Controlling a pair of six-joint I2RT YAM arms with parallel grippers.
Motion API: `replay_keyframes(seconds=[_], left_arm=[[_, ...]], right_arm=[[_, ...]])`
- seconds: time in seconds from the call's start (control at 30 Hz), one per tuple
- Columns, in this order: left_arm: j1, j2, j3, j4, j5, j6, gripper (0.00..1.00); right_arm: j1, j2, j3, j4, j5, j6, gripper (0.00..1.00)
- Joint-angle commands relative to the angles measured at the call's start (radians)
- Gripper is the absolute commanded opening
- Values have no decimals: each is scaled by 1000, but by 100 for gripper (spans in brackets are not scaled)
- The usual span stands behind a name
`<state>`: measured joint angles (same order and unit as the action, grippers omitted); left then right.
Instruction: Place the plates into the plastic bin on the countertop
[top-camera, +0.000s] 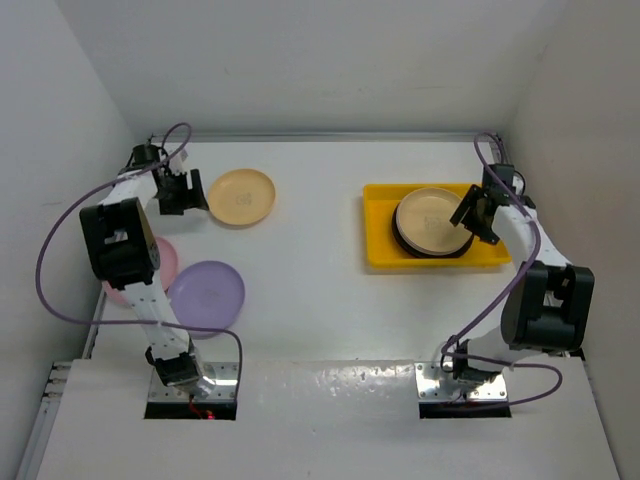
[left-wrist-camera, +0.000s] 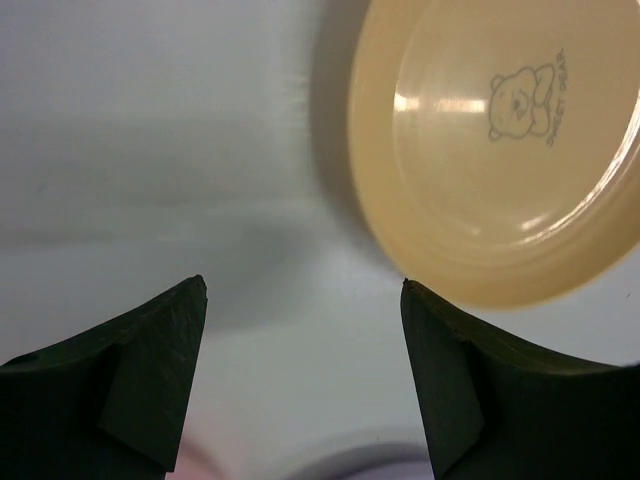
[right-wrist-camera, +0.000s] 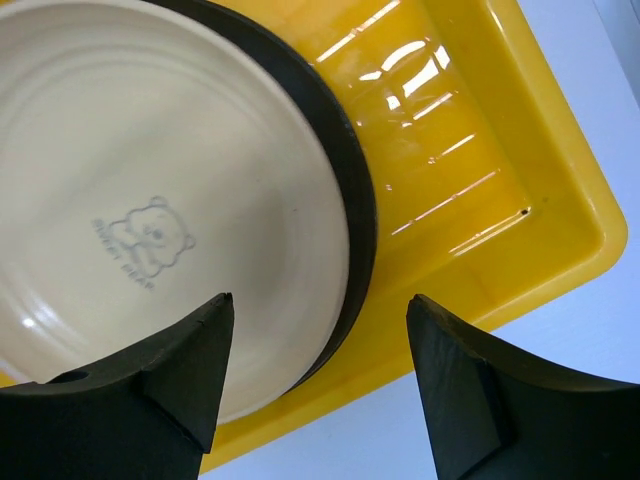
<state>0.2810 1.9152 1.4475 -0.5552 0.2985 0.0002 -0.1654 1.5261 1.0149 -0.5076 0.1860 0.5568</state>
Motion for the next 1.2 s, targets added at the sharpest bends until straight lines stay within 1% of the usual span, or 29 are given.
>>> replay_keyframes(seconds=[0.0, 0.03, 0.13, 0.2, 0.3, 0.33, 0.37, 0.43, 0.47, 0.5, 0.57, 0.6, 0.67, 0.7, 0.73, 0.77, 0.83, 0.87, 0.93, 0.97, 1.03, 1.07, 1.17], left_arm=[[-31, 105, 128, 9, 175, -40, 79], [-42, 157, 187, 9, 175, -40, 79], [-92, 226, 257, 9, 119, -51, 79], [-126, 289, 301, 9, 81, -63, 76], [-160, 333, 324, -3, 19, -51, 57], [-170, 344, 324, -17, 19, -51, 50], [-171, 353, 324, -26, 30, -42, 34], [-171, 354, 324, -26, 68, -31, 17], [-183, 340, 324, -35, 82, -19, 0], [-183, 329, 333, -35, 97, -2, 0], [-221, 274, 344, -46, 155, 21, 0], [-235, 249, 344, -55, 174, 41, 0], [-273, 194, 358, -55, 246, 50, 0], [-287, 167, 370, -55, 272, 64, 0], [-301, 118, 379, -55, 296, 64, 0], [-331, 95, 395, -69, 297, 64, 0], [-365, 47, 408, -103, 275, 75, 0], [-396, 38, 409, -118, 275, 84, 0], [-420, 24, 409, -156, 275, 84, 0], [-439, 15, 409, -157, 293, 84, 0], [-451, 5, 396, -170, 315, 84, 0], [-463, -5, 386, -170, 326, 84, 0], [-474, -15, 376, -170, 356, 84, 0]], right_arm=[[29, -66, 73, -6, 21, -14, 69], [38, -78, 77, -11, 26, -14, 69], [49, -110, 68, -19, 33, -9, 69], [61, -129, 54, -20, 61, -6, 69], [84, -159, 57, -28, 95, -6, 68], [86, -167, 63, -28, 98, -15, 68], [101, -178, 67, -35, 105, -15, 67], [134, -187, 89, -39, 131, -50, 67], [186, -184, 112, -37, 142, -64, 66], [204, -184, 122, -35, 144, -77, 66], [309, -153, 161, -16, 89, -141, 66], [363, -143, 172, -9, 8, -174, 66], [427, -92, 226, 27, -49, -230, 66], [510, -68, 240, 55, -89, -236, 67], [533, -52, 254, 73, -132, -242, 67], [584, -31, 290, 113, -152, -224, 67], [609, 14, 306, 197, -221, -192, 67], [627, 70, 351, 239, -229, -157, 61], [652, 114, 430, 230, -195, -134, 57], [664, 176, 479, 193, -191, -126, 55], [661, 209, 529, 175, -152, -104, 54], [662, 250, 551, 155, -152, -97, 54], [667, 278, 562, 139, -122, -89, 49]])
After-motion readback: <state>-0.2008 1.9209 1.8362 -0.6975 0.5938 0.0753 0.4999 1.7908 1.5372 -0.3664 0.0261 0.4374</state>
